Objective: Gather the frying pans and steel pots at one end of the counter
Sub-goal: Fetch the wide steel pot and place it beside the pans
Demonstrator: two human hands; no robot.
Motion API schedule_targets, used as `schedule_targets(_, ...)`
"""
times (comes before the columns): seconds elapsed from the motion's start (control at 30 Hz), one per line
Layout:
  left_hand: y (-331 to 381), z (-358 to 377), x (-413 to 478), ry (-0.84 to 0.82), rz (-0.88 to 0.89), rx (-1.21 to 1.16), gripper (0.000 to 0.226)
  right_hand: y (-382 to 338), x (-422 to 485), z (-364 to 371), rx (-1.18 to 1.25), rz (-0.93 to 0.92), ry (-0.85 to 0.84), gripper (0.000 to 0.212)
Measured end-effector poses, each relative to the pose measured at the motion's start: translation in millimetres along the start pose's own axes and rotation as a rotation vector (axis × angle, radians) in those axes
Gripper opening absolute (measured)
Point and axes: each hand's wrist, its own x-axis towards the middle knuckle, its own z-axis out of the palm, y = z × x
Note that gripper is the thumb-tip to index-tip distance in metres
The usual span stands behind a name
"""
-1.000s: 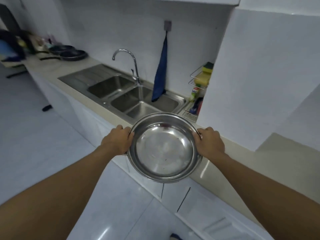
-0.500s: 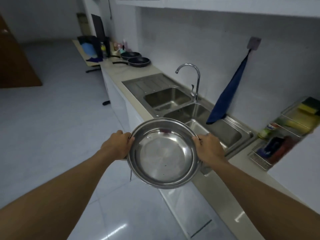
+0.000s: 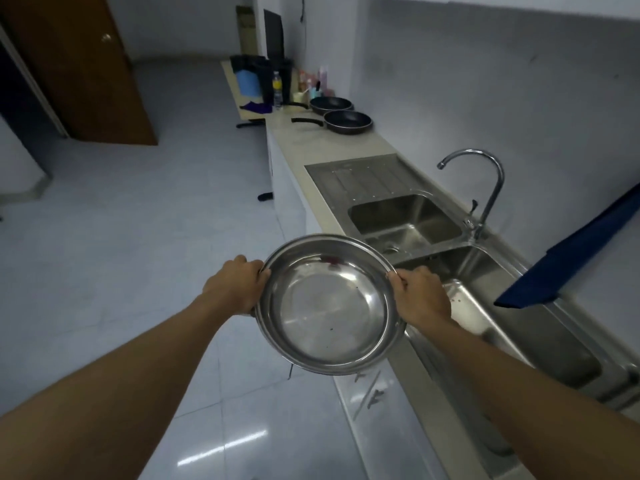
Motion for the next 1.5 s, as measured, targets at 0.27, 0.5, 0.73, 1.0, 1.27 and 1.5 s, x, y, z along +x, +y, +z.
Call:
schedule_targets(0.27,-66.4,-36.2,125.3,0.017,0.031,0.009,0.046,-82.3,103.0,45.1,0.069,0.014,0.013,0.040)
schedule_targets(0.5,-127.6,-77.9,233.2,0.004,0.090,0.041,0.046,-158.9,175.4,76.3,0.021,0.069,0.062,0.045)
schedule_targets(0.73,-150.4,-100.4,326.2,-0.006,0.146,0.047,0.047,-200.3,254.9,94.3,0.004,0.107,0.069,0.044)
schedule_targets(1.0,-150.2,-121.1,462.4,-0.017,0.179,0.065,0.046,-223.7,382.0,124.0,0.069,0.115,0.105,0.045)
schedule_targets(1.27,-145.0,-142.9,596.6,-0.071,0.158,0.101,0.046,-242.4,510.1,144.7,0.056,0.132,0.056,0.047)
schedule_targets(1.5,-140.4,-145.5,708.7,-0.116,0.222,0.123,0.046,-248.5,592.9,164.8,0.056,0.167,0.105,0.038)
